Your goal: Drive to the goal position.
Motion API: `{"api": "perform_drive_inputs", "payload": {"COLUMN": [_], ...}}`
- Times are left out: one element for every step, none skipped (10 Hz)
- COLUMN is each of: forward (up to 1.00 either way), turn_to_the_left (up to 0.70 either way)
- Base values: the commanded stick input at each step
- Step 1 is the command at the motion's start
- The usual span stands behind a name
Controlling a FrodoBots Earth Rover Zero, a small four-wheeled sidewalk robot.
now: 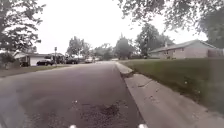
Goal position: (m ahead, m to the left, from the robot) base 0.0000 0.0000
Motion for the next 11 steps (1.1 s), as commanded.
{"api": "perform_drive_inputs", "payload": {"forward": [0.07, 0.07, 0.07, 0.07, 0.07, 0.07, 0.07, 0.07, 0.07, 0.07, 0.07], "turn_to_the_left": [0.0, 0.0, 0.0, 0.0, 0.0, 0.0, 0.0, 0.0, 0.0, 0.0, 0.0]}}
